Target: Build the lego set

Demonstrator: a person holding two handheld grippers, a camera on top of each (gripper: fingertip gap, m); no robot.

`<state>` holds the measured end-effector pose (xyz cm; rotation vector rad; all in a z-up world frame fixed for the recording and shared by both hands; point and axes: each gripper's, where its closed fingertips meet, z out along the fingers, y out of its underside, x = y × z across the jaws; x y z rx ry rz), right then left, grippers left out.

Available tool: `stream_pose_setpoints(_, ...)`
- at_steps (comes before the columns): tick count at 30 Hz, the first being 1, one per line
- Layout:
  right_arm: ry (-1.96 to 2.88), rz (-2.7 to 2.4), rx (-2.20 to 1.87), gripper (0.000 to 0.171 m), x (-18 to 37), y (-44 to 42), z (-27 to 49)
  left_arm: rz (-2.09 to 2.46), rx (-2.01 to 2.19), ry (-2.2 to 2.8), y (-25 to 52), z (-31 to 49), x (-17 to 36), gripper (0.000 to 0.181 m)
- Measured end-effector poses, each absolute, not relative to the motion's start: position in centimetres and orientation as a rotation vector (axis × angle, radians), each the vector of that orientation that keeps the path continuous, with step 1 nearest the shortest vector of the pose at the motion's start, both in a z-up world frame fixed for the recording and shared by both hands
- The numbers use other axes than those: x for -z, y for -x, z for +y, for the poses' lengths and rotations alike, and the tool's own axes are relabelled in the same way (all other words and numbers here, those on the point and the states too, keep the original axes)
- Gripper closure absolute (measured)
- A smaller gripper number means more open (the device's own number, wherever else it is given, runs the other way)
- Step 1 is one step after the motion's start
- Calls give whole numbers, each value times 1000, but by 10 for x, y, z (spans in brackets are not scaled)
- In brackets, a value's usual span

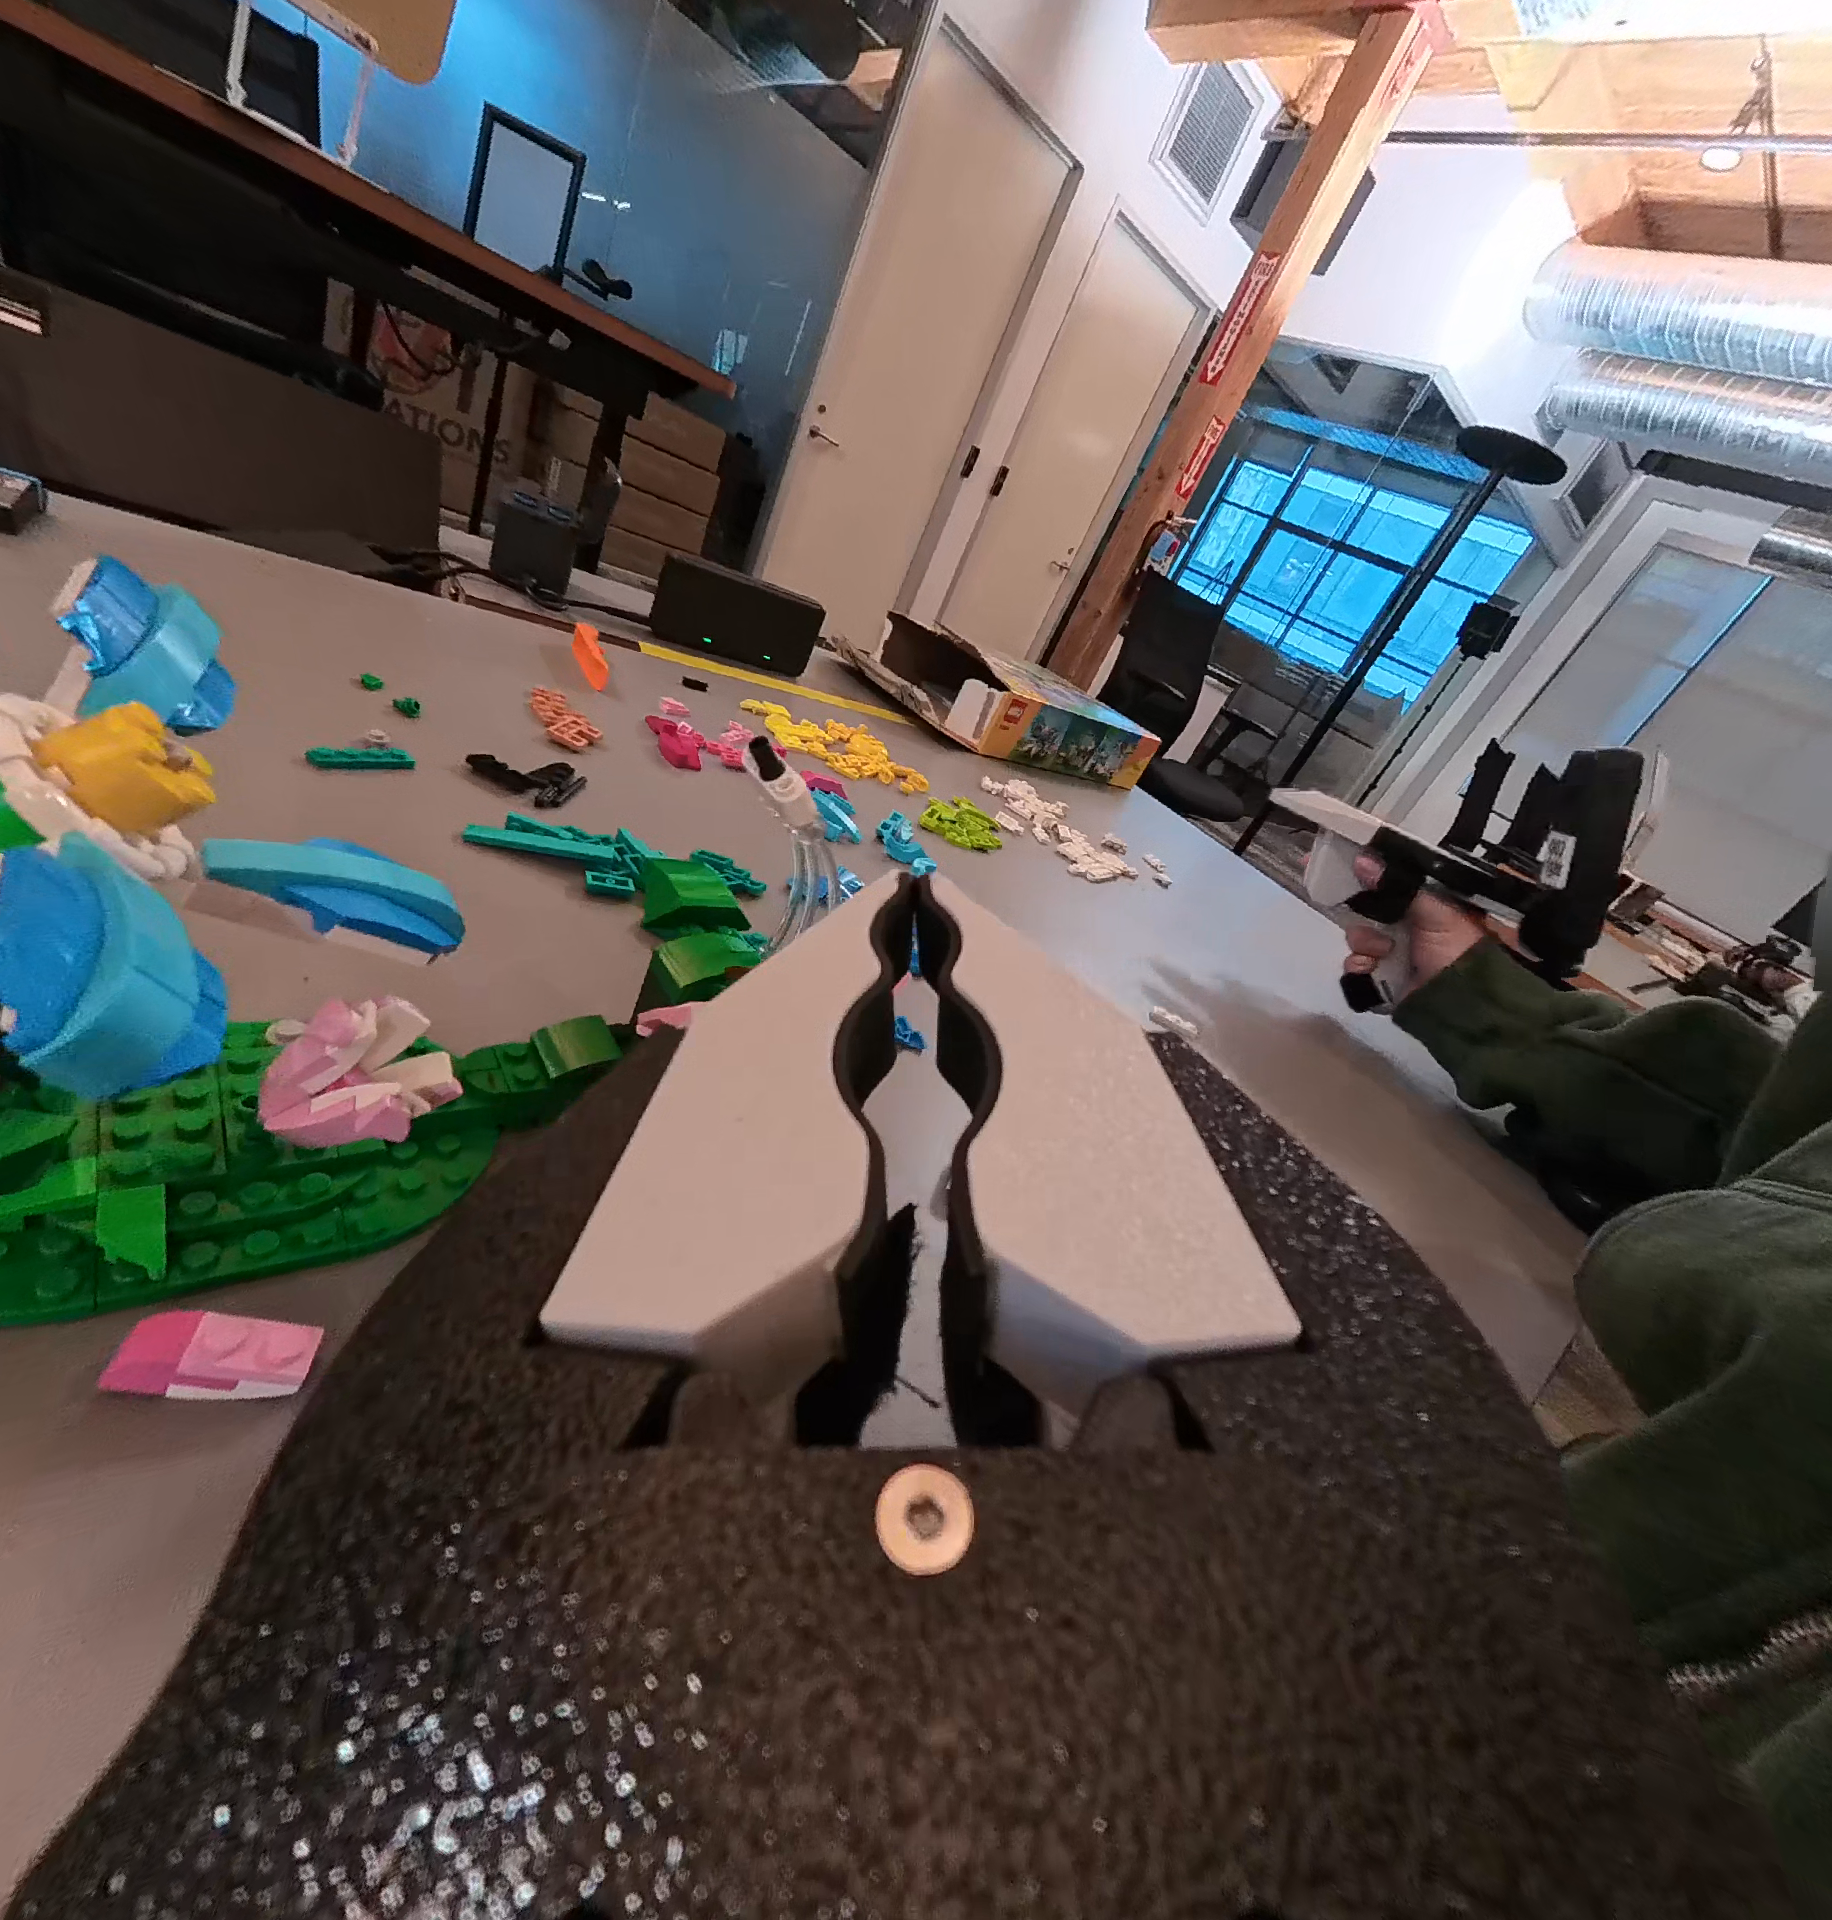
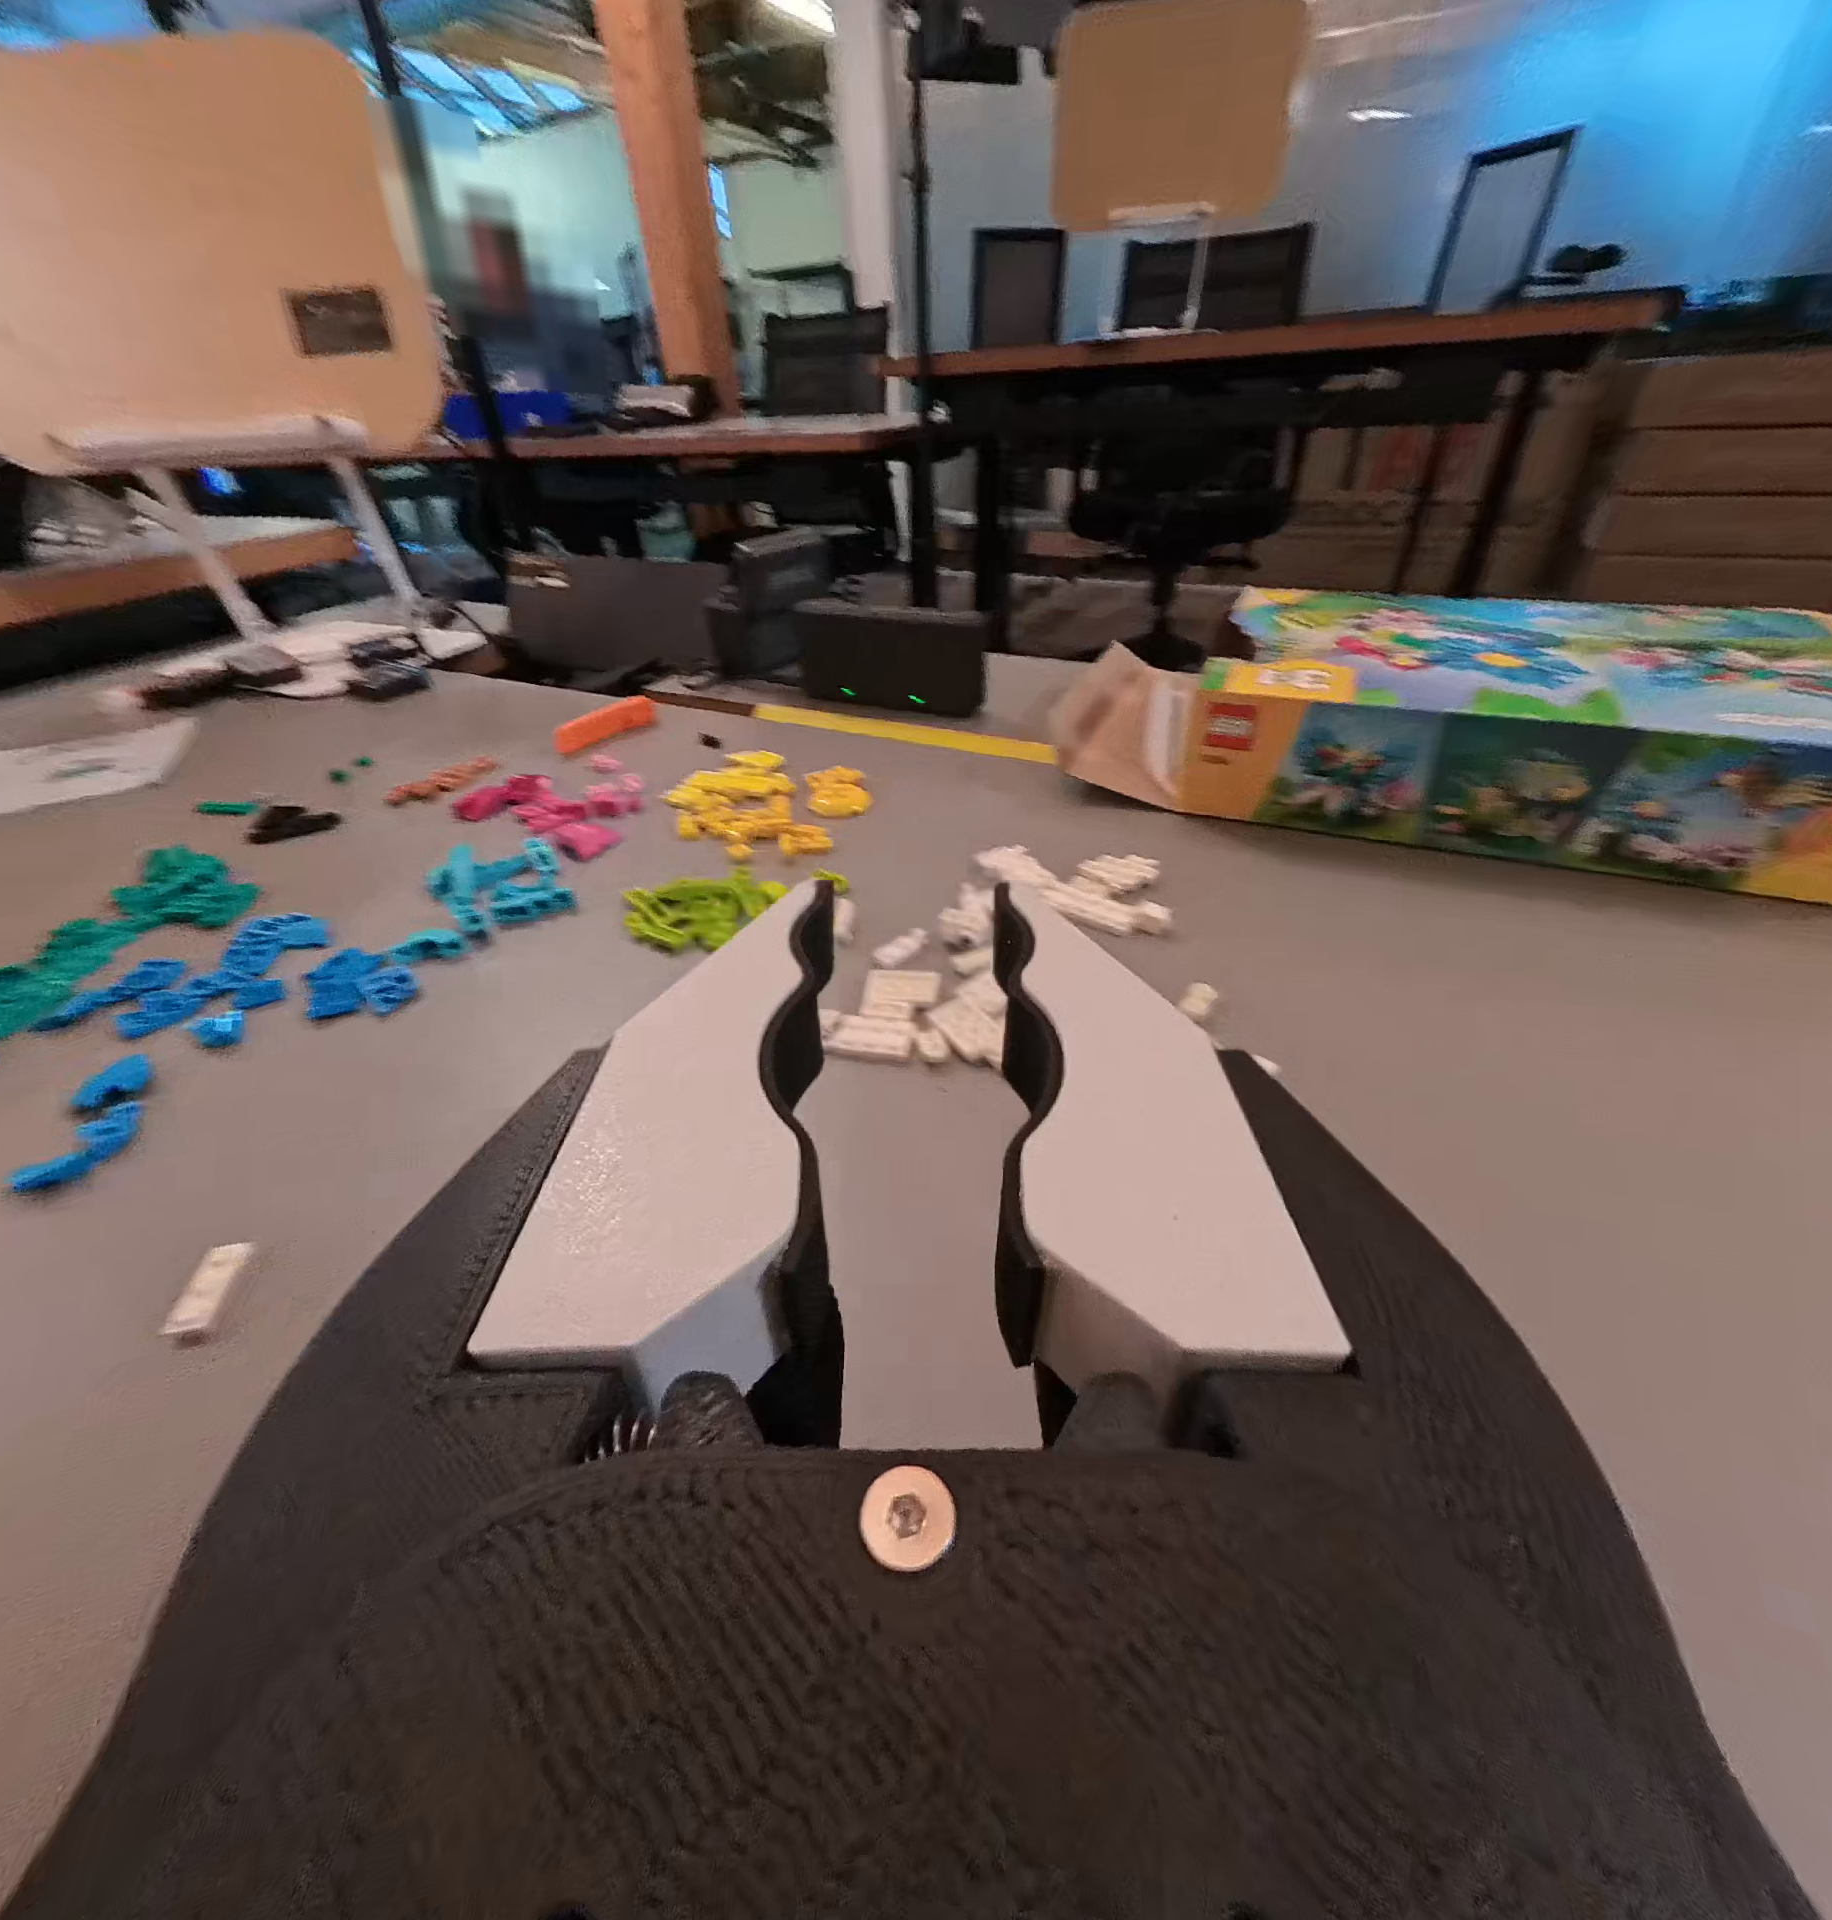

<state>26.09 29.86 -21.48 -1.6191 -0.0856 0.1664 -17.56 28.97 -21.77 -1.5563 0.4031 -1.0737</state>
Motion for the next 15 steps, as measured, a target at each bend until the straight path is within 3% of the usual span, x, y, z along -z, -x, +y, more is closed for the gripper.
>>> stream_pose_setpoints(6, 1809, -174, 122, 149, 246, -298, 305, 412, 1063, 1547, 175, 288, 217, 181)
stream_pose_setpoints(11, 2113, -221, -54, 149, 295, -297, 316, 406, 1070, 1552, 175, 289, 217, 181)
stream_pose_setpoints(15, 2160, -101, -93, 148, 301, -313, 325, 402, 1075, 1556, 176, 290, 218, 181)
